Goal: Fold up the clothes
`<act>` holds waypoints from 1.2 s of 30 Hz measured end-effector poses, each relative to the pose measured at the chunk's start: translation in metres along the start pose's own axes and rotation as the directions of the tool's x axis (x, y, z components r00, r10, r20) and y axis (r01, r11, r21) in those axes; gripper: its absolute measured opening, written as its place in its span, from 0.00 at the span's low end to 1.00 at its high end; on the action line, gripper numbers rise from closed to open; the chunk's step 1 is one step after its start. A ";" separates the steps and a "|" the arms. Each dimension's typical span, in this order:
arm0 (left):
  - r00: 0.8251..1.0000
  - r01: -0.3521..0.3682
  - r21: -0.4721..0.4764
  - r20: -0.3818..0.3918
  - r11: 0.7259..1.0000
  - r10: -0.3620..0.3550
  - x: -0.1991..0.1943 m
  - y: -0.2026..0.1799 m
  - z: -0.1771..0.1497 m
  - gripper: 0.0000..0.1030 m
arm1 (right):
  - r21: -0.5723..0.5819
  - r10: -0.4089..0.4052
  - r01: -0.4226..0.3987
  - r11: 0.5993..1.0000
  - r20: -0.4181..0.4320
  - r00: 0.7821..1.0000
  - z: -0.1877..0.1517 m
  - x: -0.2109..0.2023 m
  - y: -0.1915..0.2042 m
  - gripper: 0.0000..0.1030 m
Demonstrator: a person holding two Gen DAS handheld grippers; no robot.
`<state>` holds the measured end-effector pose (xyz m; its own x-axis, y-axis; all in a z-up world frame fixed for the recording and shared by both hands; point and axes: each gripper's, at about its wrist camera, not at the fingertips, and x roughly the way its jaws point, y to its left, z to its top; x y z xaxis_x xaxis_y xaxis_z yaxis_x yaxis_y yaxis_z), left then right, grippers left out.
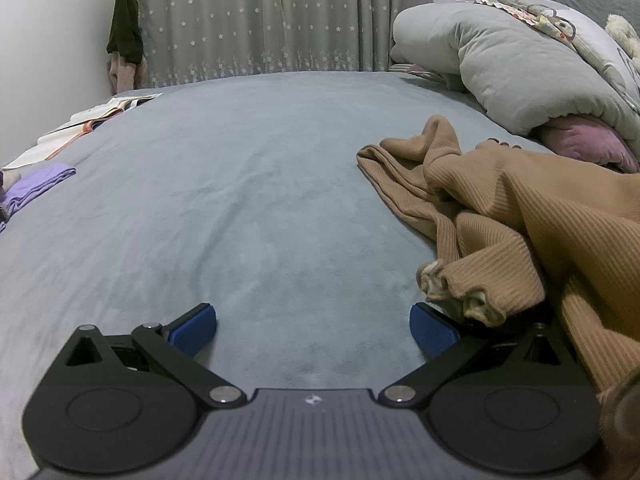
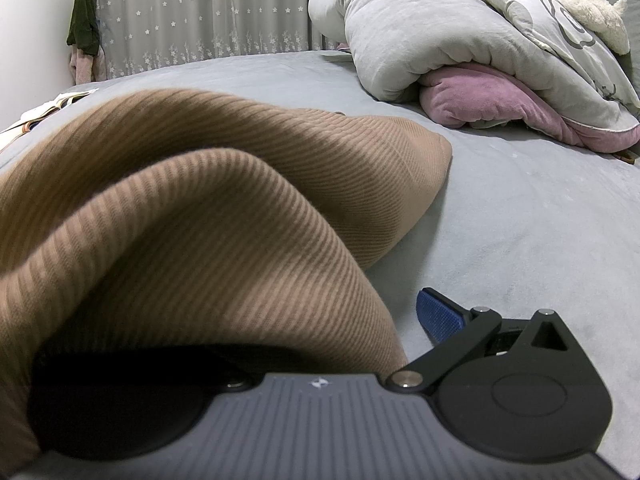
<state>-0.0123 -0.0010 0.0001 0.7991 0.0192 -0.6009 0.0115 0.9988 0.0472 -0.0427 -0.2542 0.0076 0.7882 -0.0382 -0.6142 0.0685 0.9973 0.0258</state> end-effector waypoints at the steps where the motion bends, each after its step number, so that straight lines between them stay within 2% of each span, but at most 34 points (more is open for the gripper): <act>1: 1.000 0.000 0.000 0.000 1.000 0.000 0.000 0.000 0.000 1.00 | -0.001 0.000 0.000 1.000 -0.003 1.000 0.000 0.000 0.000 1.00; 3: 1.000 0.002 0.000 -0.003 1.000 -0.002 -0.001 0.000 0.000 1.00 | -0.004 0.001 -0.001 1.000 -0.008 1.000 0.001 0.000 0.000 1.00; 5: 0.999 0.035 0.007 -0.018 0.999 -0.035 -0.009 0.001 -0.001 1.00 | -0.011 0.002 -0.002 1.000 -0.017 1.000 0.001 -0.003 0.000 1.00; 7: 0.997 0.065 0.008 -0.029 0.998 -0.065 -0.014 0.001 0.000 1.00 | -0.017 0.019 -0.020 1.000 -0.071 0.997 0.005 -0.008 -0.003 1.00; 8: 0.994 0.104 -0.025 -0.043 0.994 -0.105 -0.020 0.006 0.004 0.99 | -0.024 0.026 -0.029 0.999 -0.102 0.994 0.008 -0.009 -0.004 1.00; 11: 0.986 0.157 -0.082 -0.043 0.984 -0.161 -0.032 0.017 0.015 0.99 | -0.074 0.050 -0.064 0.995 -0.176 0.983 0.020 -0.011 -0.011 1.00; 14: 0.988 0.155 -0.090 -0.009 0.984 -0.157 -0.045 0.028 0.028 0.99 | -0.080 0.062 -0.081 0.993 -0.217 0.974 0.028 -0.017 -0.025 1.00; 16: 0.988 0.154 -0.081 0.028 0.985 -0.152 -0.053 0.034 0.036 0.99 | -0.050 0.074 -0.087 0.995 -0.223 0.972 0.034 -0.025 -0.043 1.00; 19: 0.984 0.175 -0.098 0.037 0.980 -0.172 -0.057 0.036 0.043 0.99 | -0.001 0.078 -0.080 0.997 -0.220 0.972 0.042 -0.034 -0.066 1.00; 22: 0.958 0.278 -0.146 -0.025 0.950 -0.284 -0.052 0.030 0.038 0.99 | 0.044 0.080 -0.072 0.996 -0.212 0.974 0.045 -0.041 -0.079 1.00; 24: 0.936 0.334 -0.120 -0.079 0.935 -0.344 -0.045 0.015 0.032 0.99 | 0.043 0.064 -0.057 0.997 -0.192 0.979 0.049 -0.052 -0.085 1.00; 25: 0.935 0.333 -0.100 -0.093 0.938 -0.342 -0.043 0.011 0.029 0.99 | 0.026 0.051 -0.047 0.999 -0.186 0.981 0.051 -0.056 -0.085 1.00; 26: 0.951 0.288 -0.028 -0.112 0.957 -0.289 -0.036 -0.002 0.026 0.99 | 0.012 0.040 -0.039 0.999 -0.183 0.982 0.052 -0.058 -0.085 1.00; 28: 0.969 0.230 0.017 -0.099 0.973 -0.227 -0.030 -0.009 0.023 0.99 | -0.008 -0.016 0.015 1.000 -0.159 0.987 0.052 -0.068 -0.091 1.00; 30: 0.966 0.240 0.009 -0.096 0.971 -0.238 -0.026 -0.009 0.022 0.99 | 0.021 -0.046 0.049 0.999 -0.128 0.991 0.053 -0.074 -0.103 1.00; 31: 0.952 0.287 -0.014 -0.104 0.958 -0.287 -0.019 -0.008 0.022 0.99 | 0.071 -0.038 0.046 0.996 -0.109 0.993 0.052 -0.075 -0.112 1.00; 32: 0.950 0.293 -0.017 -0.106 0.956 -0.293 -0.017 -0.008 0.021 0.99 | 0.123 -0.019 0.030 0.992 -0.094 0.995 0.051 -0.075 -0.119 1.00; 33: 0.947 0.303 -0.026 -0.103 0.953 -0.304 -0.011 -0.008 0.022 0.99 | 0.190 0.041 -0.023 0.982 -0.093 0.995 0.049 -0.071 -0.126 1.00; 34: 0.946 0.310 -0.027 -0.089 0.950 -0.311 -0.005 -0.007 0.025 0.99 | 0.249 0.127 -0.097 0.964 -0.110 0.986 0.046 -0.062 -0.130 1.00; 35: 0.940 0.331 -0.031 -0.076 0.943 -0.332 -0.002 -0.008 0.027 0.98 | 0.270 0.176 -0.137 0.953 -0.126 0.976 0.045 -0.054 -0.129 1.00; 36: 0.933 0.353 -0.035 -0.063 0.935 -0.355 0.000 -0.009 0.028 0.90 | 0.274 0.202 -0.159 0.948 -0.136 0.970 0.043 -0.047 -0.125 1.00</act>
<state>0.0049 -0.0109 0.0222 0.7037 -0.3335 -0.6273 0.2718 0.9422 -0.1959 -0.0622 -0.3794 0.0671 0.6953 0.1730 -0.6976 0.1071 0.9348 0.3386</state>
